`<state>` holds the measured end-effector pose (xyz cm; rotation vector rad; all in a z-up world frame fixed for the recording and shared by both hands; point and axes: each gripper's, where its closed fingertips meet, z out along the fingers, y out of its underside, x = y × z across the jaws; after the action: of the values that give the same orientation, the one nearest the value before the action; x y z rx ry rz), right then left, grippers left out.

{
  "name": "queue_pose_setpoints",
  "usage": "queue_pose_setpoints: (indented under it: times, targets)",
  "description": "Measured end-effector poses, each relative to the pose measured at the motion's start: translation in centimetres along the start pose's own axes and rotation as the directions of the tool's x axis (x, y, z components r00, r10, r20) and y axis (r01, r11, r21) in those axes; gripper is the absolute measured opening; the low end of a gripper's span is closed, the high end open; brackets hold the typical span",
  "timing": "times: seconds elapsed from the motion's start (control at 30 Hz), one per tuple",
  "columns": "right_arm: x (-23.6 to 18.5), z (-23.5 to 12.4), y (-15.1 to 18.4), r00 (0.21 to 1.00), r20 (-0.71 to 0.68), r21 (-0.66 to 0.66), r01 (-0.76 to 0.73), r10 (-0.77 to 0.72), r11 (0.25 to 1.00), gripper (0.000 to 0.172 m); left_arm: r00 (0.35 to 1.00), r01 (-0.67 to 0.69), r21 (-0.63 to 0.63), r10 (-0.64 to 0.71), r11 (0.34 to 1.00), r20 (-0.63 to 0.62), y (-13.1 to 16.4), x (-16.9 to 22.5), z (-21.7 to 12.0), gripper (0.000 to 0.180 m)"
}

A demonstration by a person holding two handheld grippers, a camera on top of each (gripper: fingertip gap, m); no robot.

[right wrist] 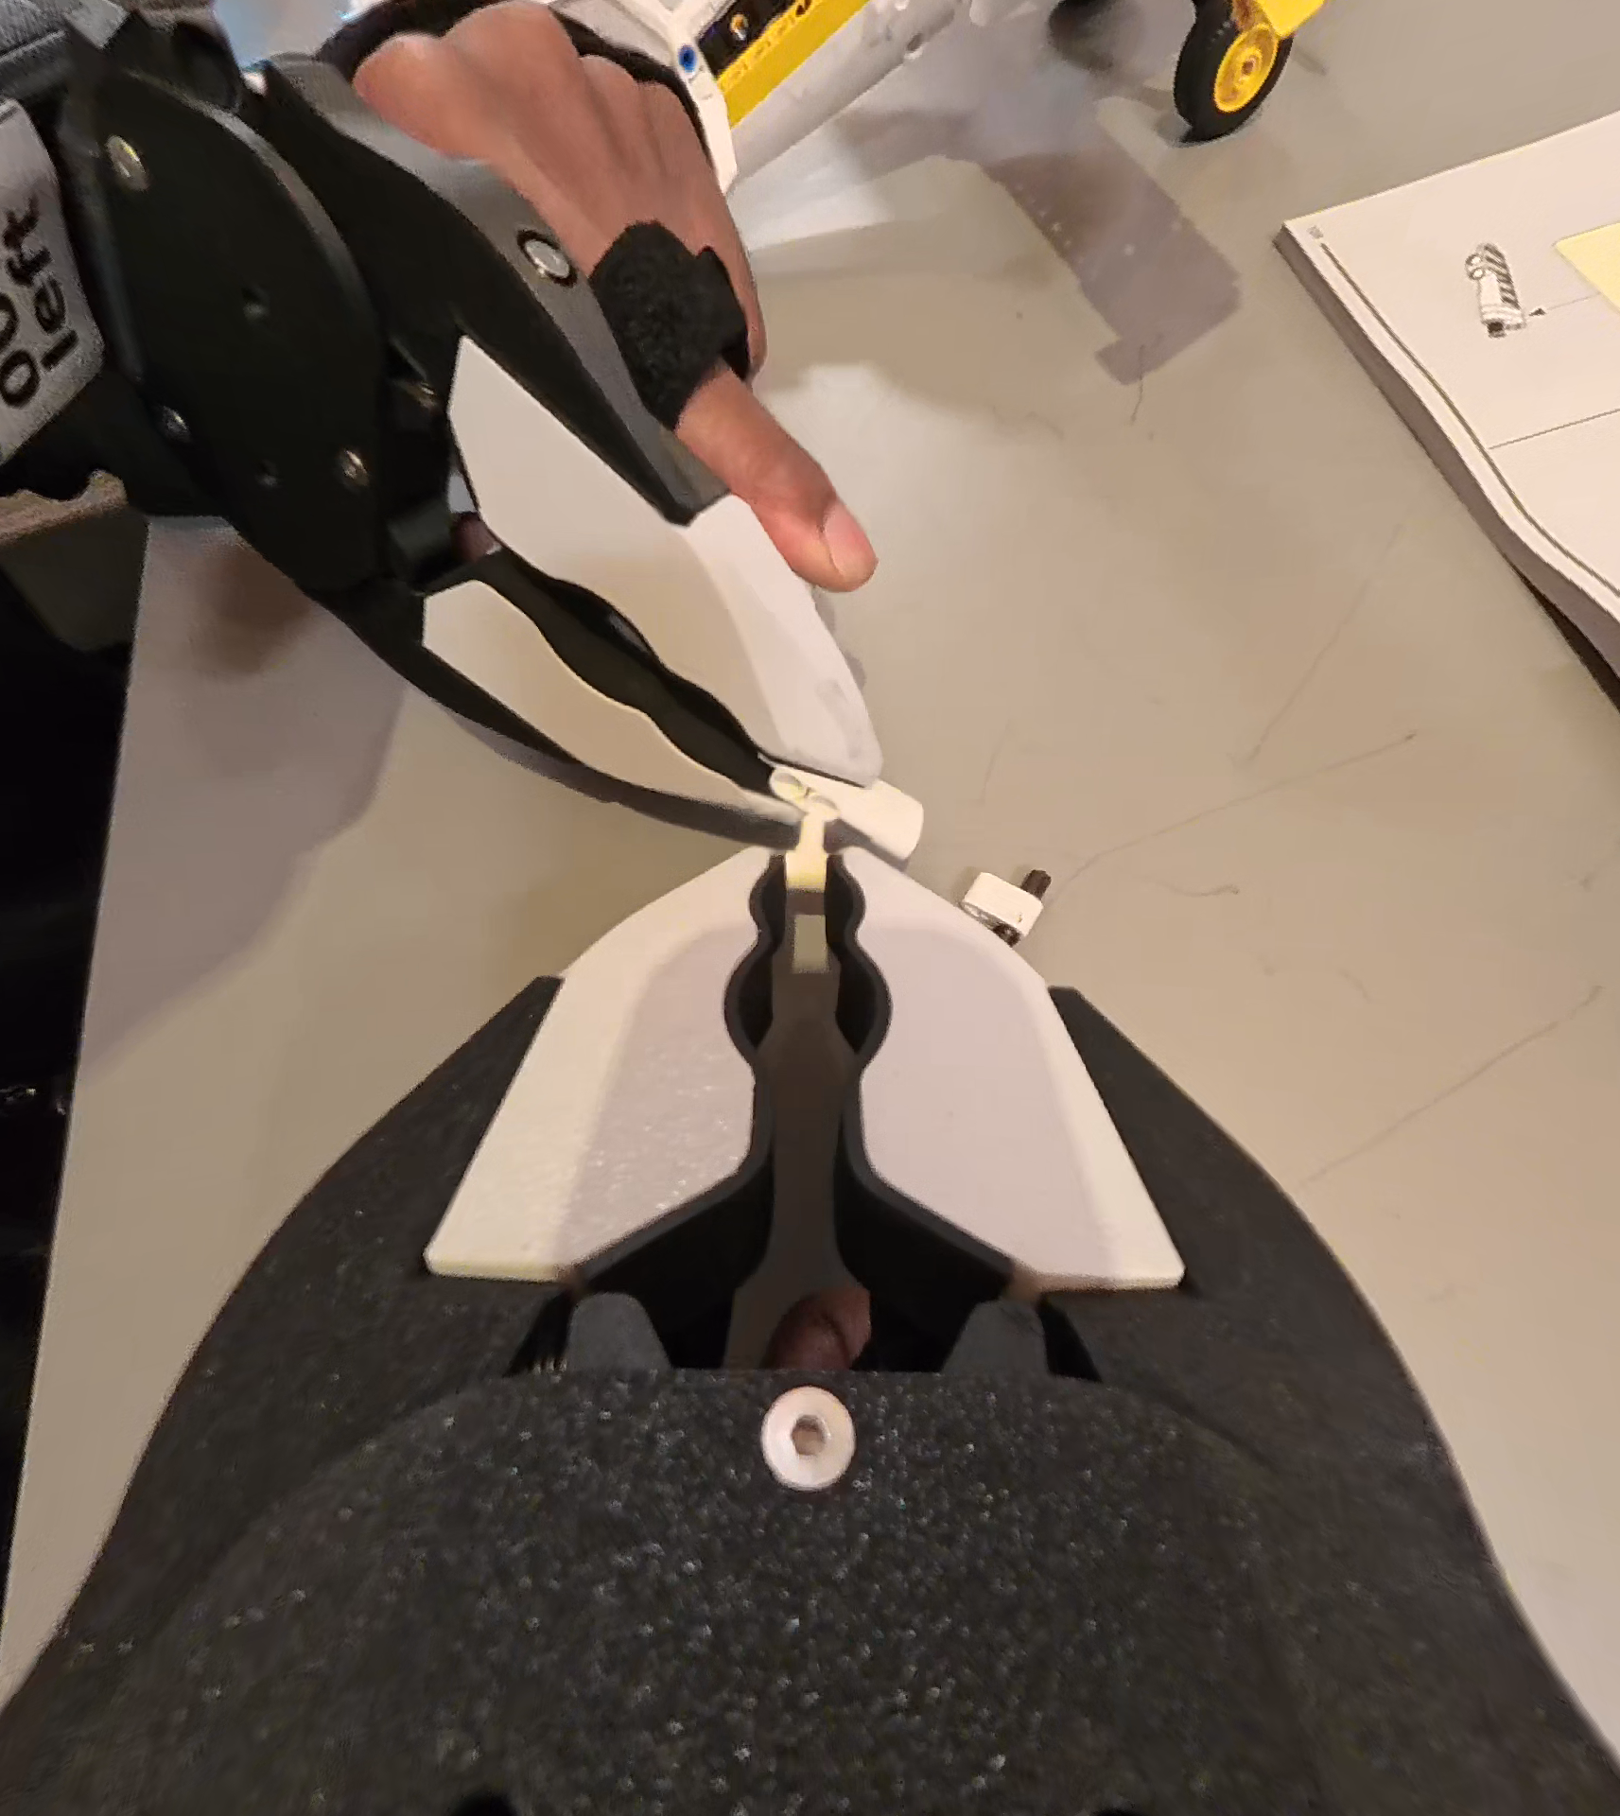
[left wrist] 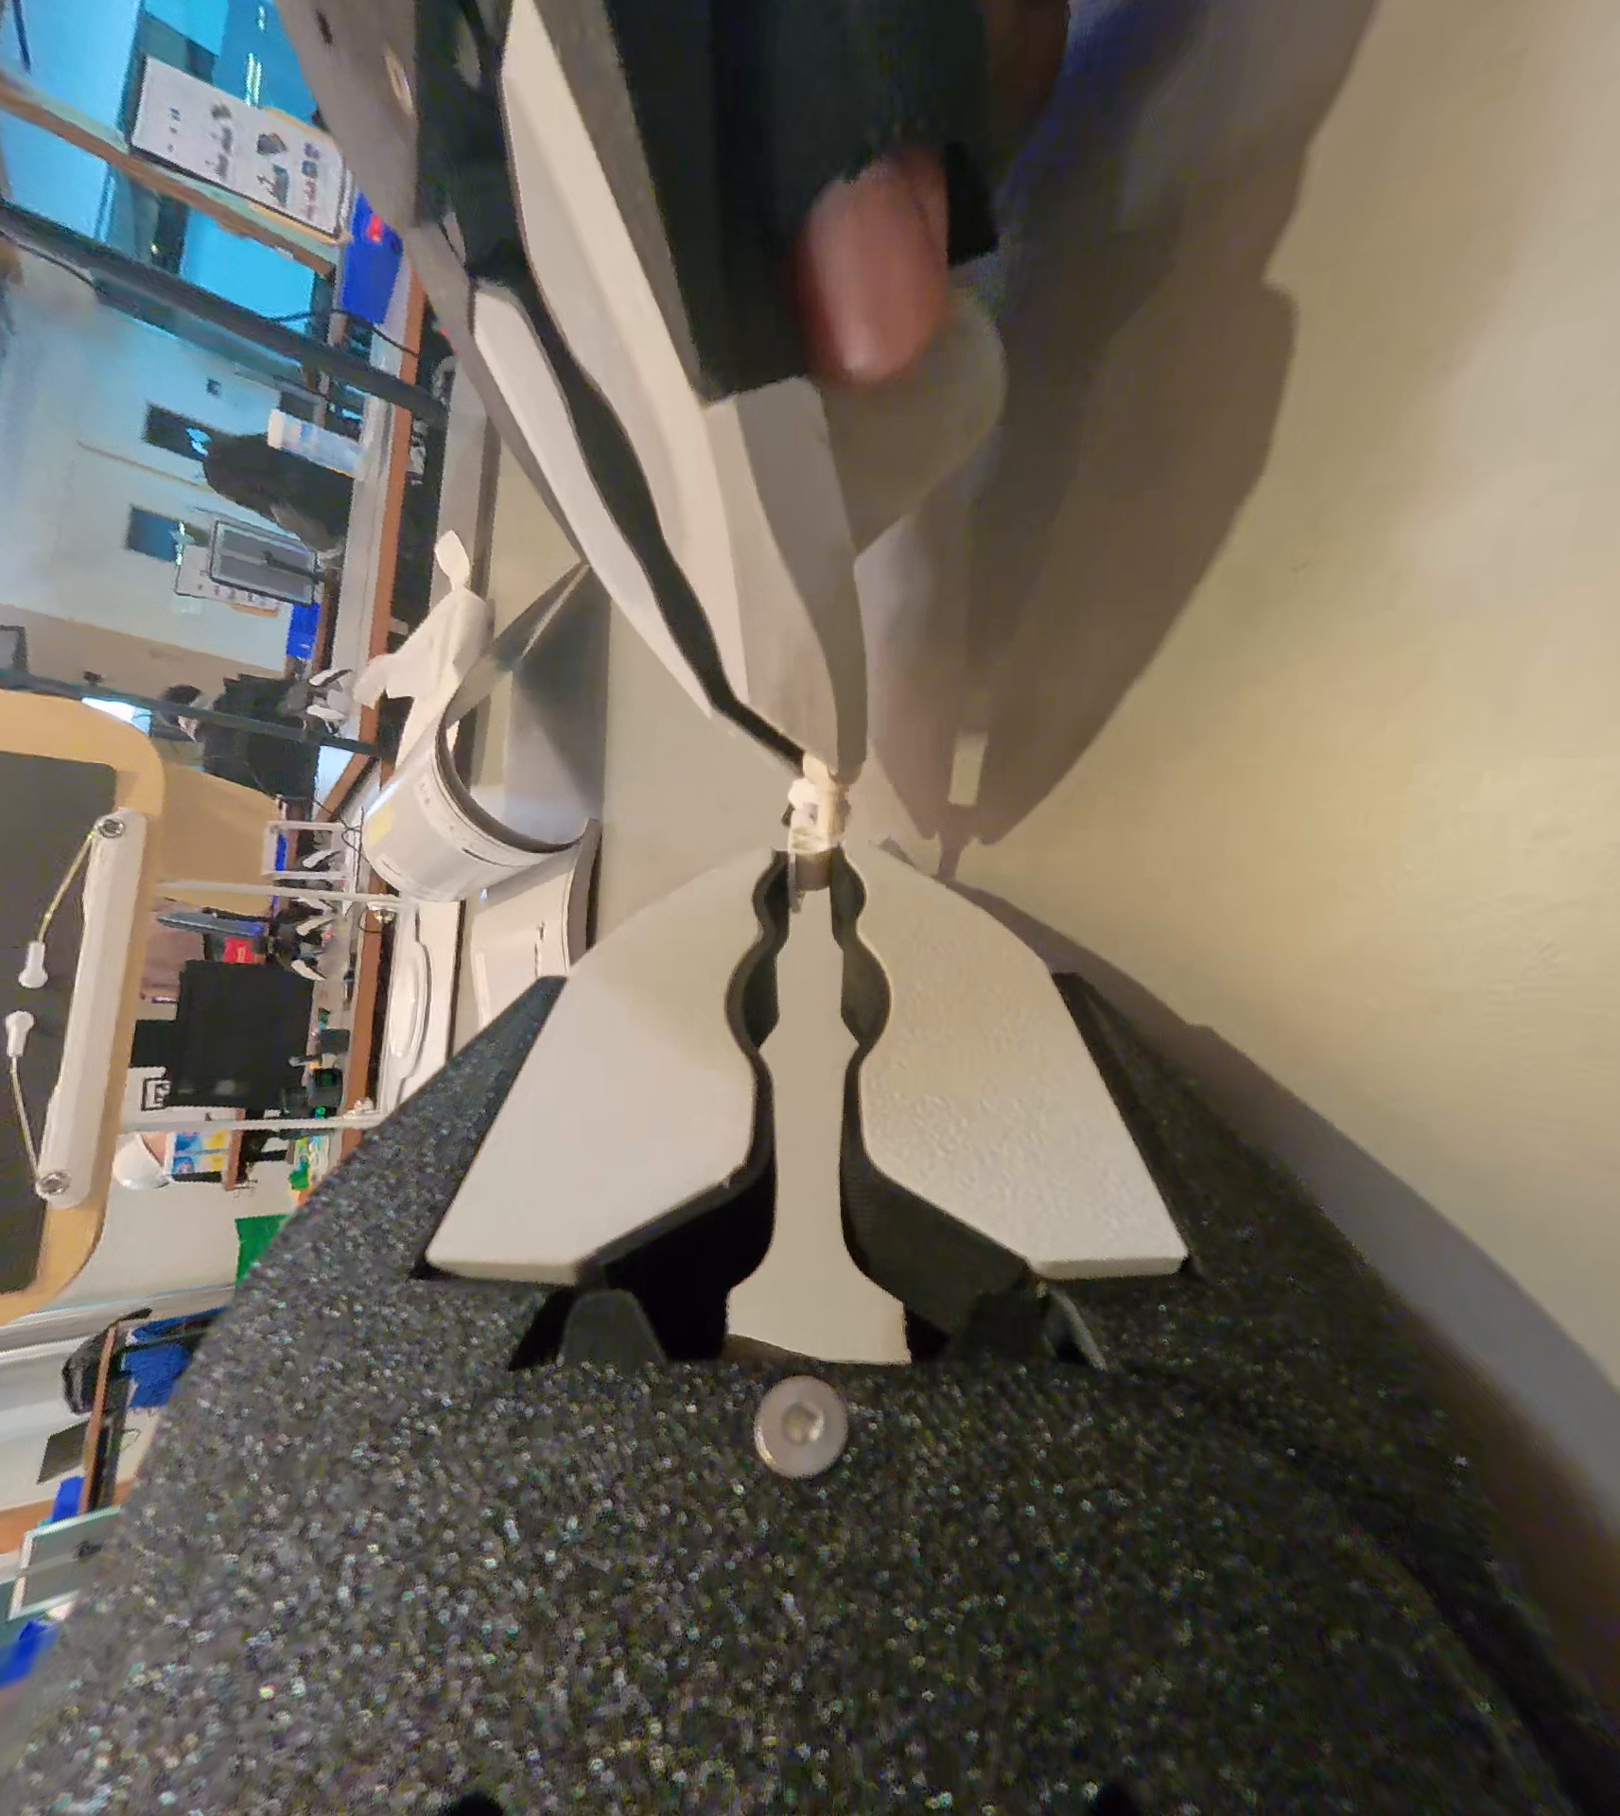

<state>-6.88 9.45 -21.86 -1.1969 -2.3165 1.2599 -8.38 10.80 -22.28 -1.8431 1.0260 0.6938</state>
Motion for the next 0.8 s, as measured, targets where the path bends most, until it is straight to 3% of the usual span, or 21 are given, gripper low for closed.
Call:
queue_pose_setpoints:
  times: [0.8]
  targets:
    - [-0.37, 0.01, -0.10, 1.000, -0.004, -0.008, 0.030, -0.030, 1.000, 0.007, 0.991, -0.121, -0.085, 0.125, 0.989, 0.042, 0.32, 0.64, 0.45, 0.008]
